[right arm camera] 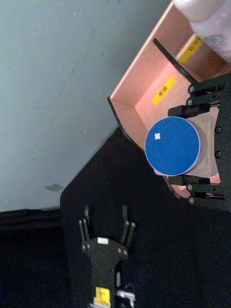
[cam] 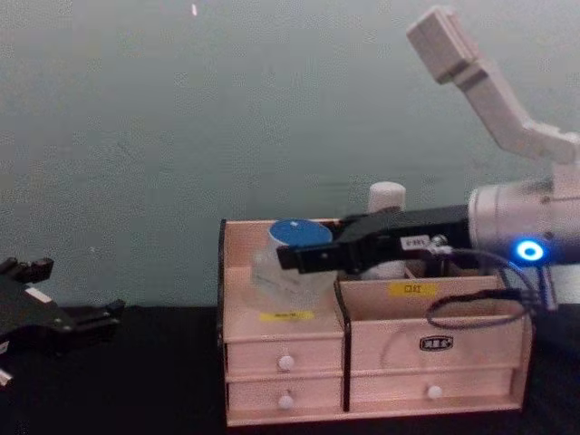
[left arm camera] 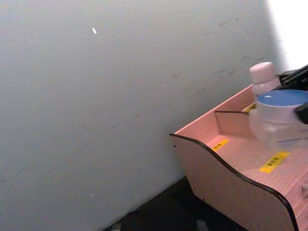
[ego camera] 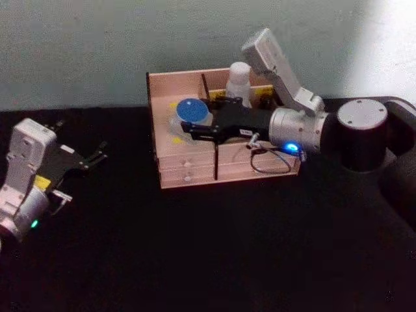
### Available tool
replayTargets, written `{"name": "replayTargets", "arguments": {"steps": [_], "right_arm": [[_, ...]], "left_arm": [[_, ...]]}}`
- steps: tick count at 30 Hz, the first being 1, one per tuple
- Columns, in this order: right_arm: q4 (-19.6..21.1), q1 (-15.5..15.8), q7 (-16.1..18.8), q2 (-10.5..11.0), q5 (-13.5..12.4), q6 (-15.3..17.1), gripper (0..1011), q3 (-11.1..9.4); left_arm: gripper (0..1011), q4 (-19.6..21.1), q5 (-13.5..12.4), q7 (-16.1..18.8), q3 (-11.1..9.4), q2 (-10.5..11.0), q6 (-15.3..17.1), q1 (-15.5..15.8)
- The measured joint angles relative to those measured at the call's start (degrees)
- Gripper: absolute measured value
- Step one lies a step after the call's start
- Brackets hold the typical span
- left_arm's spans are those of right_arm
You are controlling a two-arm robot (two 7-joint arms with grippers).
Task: Pick up the facial cleanser and watermelon frost from the table and place them into the tiered storage box.
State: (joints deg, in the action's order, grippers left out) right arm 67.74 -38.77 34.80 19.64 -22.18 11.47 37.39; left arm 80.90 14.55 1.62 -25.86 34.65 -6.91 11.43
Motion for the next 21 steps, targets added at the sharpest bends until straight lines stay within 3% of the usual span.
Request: {"name": "replayTargets", "arguments": {"steps": [13, 21], "right_arm": [[-9.78, -4.72, 0.10, -5.39, 1.54, -0.63, 715, -0.22], [-12.63, -5.69, 0.69, -6.98, 2.01, -0.27, 715, -0.42]], "left_arm": [[1001, 0.00, 0.00, 0.00, 0.00, 0.00, 0.00, 0.00], [1001, 0.00, 0.00, 0.00, 0.00, 0.00, 0.00, 0.00]]}}
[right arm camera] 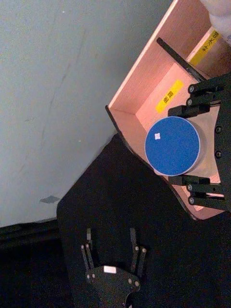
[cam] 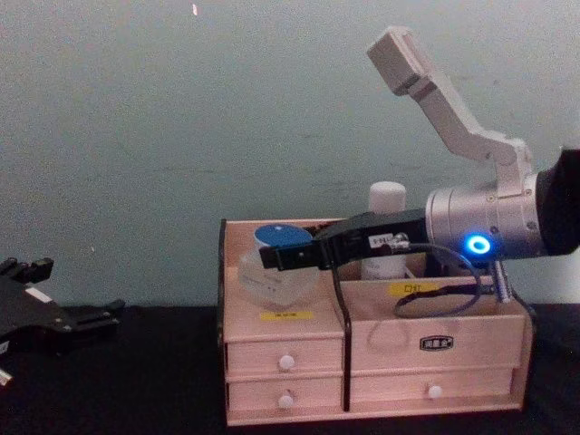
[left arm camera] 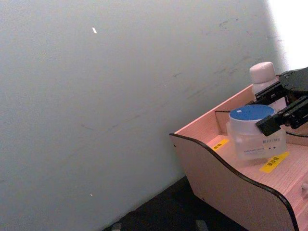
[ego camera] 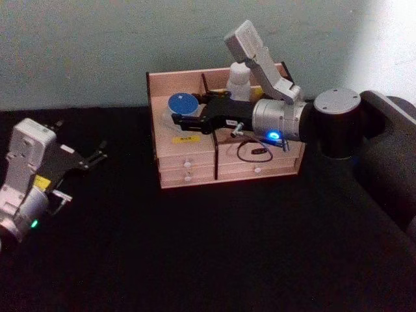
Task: Pick up the facial cleanser and watermelon frost from the table and place them into the tiered storage box.
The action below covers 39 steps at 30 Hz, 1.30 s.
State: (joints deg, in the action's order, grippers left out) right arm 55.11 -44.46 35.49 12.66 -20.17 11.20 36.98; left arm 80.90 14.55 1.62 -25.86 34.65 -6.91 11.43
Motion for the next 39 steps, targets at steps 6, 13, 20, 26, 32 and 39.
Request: {"name": "replayTargets", "arguments": {"steps": [6, 13, 20, 26, 32, 39], "right_arm": [[-1.33, -0.34, 0.17, -0.66, 0.31, 0.60, 715, -0.19], [-2.66, -0.75, 0.17, -1.34, 0.77, 1.17, 713, -0.44], [-3.63, -0.99, 0.22, -1.89, 0.94, 1.70, 715, -0.94], [-3.94, -1.07, 0.14, -2.06, 0.94, 1.86, 715, -1.17], [-3.87, -1.07, 0.15, -2.03, 0.93, 1.86, 715, -1.10], [-3.80, -1.07, 0.18, -2.00, 0.90, 1.86, 715, -1.05]], "left_arm": [[1001, 0.00, 0.00, 0.00, 0.00, 0.00, 0.00, 0.00], [1001, 0.00, 0.00, 0.00, 0.00, 0.00, 0.00, 0.00], [1001, 0.00, 0.00, 0.00, 0.00, 0.00, 0.00, 0.00], [1001, 0.00, 0.00, 0.00, 0.00, 0.00, 0.00, 0.00], [1001, 0.00, 0.00, 0.00, 0.00, 0.00, 0.00, 0.00], [1001, 0.00, 0.00, 0.00, 0.00, 0.00, 0.00, 0.00]]}}
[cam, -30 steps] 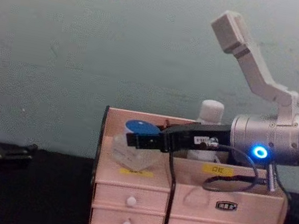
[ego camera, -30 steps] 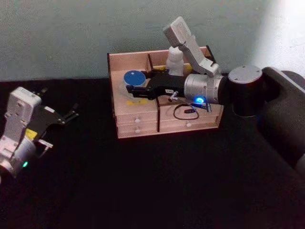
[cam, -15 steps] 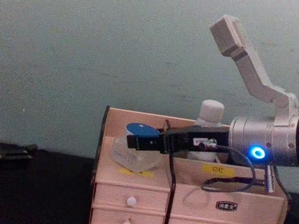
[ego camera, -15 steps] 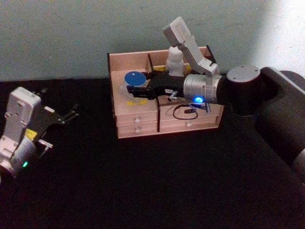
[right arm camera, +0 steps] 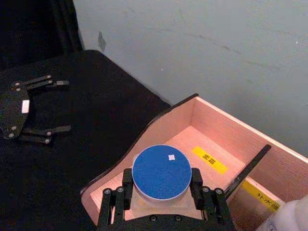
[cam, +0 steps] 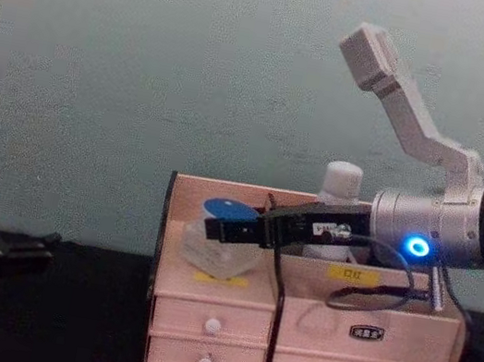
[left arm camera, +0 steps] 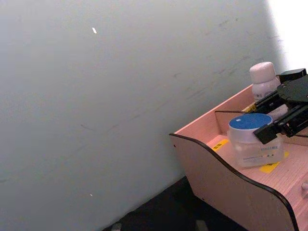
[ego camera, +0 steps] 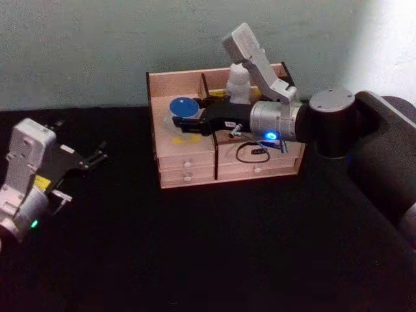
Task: Pick up the facial cleanser and watermelon frost from the table and place them into the tiered storage box.
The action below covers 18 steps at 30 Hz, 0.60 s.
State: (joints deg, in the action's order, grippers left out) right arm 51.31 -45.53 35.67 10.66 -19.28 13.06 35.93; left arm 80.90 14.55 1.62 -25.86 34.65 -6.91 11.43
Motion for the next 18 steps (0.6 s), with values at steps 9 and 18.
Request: {"name": "replayTargets", "arguments": {"steps": [9, 18], "right_arm": [[0.06, 0.01, 0.03, 0.02, -0.03, -0.04, 894, 0.04], [0.09, 0.04, 0.03, 0.05, -0.02, -0.07, 1002, 0.05]], "left_arm": [[1001, 0.00, 0.00, 0.00, 0.00, 0.00, 0.00, 0.00], [1001, 0.00, 0.00, 0.00, 0.00, 0.00, 0.00, 0.00]]}}
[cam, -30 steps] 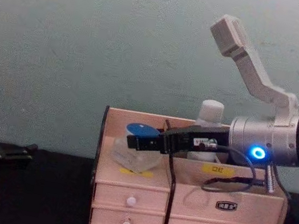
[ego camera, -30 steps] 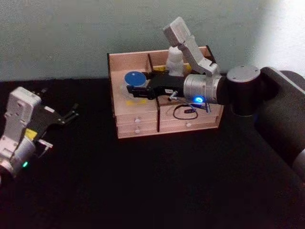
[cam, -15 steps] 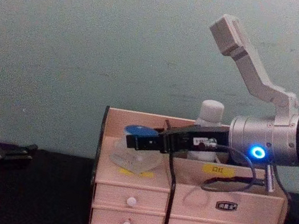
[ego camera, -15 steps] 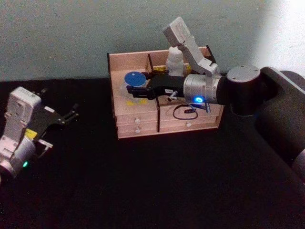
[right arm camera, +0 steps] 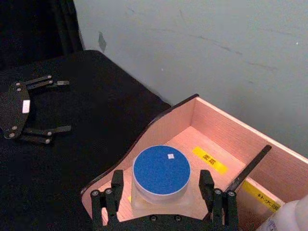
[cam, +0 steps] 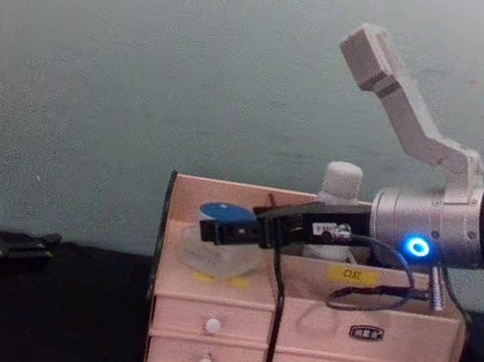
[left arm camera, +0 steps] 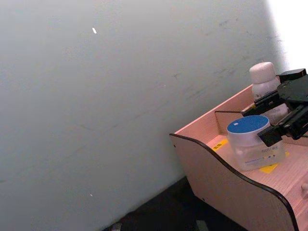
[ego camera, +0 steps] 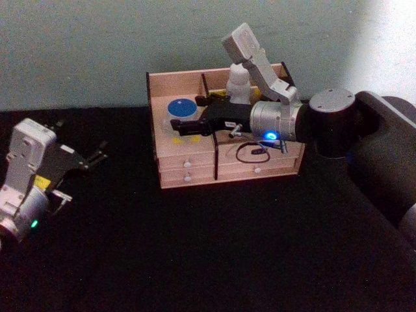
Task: Pick up the facial cleanser and watermelon frost from the table and place them into the tiered storage box.
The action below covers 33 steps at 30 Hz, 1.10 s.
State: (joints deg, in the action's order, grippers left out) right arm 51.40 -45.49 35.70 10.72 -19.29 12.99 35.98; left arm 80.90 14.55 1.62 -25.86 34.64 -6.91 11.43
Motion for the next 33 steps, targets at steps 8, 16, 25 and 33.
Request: {"name": "replayTargets", "arguments": {"steps": [8, 16, 25, 33], "right_arm": [[3.63, 1.56, -0.24, 1.36, -0.08, -0.67, 1003, -0.74], [11.72, 5.13, 1.00, 5.61, -2.23, -0.39, 1003, -2.42], [22.74, 12.04, 4.46, 15.33, -7.55, 1.81, 1002, -5.38], [29.66, 18.54, 1.96, 23.36, -11.47, 4.74, 1002, -9.47]], "left_arm": [[1001, 0.00, 0.00, 0.00, 0.00, 0.00, 0.00, 0.00], [1001, 0.00, 0.00, 0.00, 0.00, 0.00, 0.00, 0.00], [1001, 0.00, 0.00, 0.00, 0.00, 0.00, 0.00, 0.00], [1001, 0.00, 0.00, 0.00, 0.00, 0.00, 0.00, 0.00]]}}
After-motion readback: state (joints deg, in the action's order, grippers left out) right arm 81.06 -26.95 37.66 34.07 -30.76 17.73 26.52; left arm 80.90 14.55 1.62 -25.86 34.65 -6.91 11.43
